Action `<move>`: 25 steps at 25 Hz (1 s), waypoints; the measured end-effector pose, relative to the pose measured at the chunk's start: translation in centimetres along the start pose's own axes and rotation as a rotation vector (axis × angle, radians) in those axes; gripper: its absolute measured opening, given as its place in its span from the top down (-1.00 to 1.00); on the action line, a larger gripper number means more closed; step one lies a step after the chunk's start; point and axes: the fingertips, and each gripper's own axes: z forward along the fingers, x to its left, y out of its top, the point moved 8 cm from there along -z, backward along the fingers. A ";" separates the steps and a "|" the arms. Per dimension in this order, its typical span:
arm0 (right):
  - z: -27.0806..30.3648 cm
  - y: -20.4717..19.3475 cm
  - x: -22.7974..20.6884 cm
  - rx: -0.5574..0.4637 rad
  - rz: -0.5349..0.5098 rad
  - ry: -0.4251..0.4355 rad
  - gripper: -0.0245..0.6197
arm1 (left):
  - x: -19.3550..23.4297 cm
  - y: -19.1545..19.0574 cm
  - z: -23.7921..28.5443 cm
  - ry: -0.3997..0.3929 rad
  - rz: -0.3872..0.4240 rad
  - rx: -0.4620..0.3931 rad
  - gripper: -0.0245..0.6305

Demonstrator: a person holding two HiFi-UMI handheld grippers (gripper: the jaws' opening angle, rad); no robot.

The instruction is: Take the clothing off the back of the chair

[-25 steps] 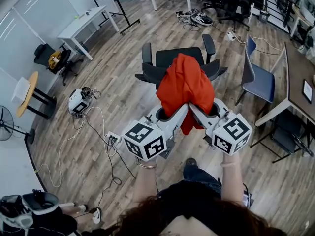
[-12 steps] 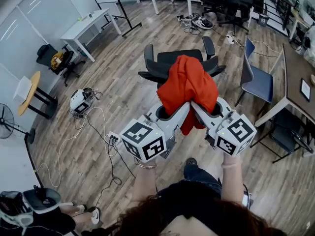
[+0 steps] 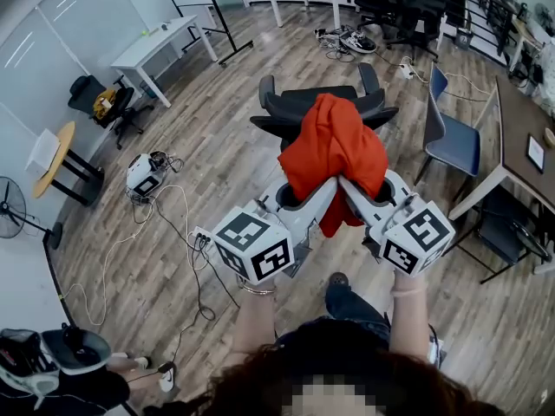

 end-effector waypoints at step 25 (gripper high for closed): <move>-4.9 0.8 10.1 0.012 -0.020 0.008 0.73 | -7.5 -0.8 -8.7 0.031 0.007 -0.019 0.65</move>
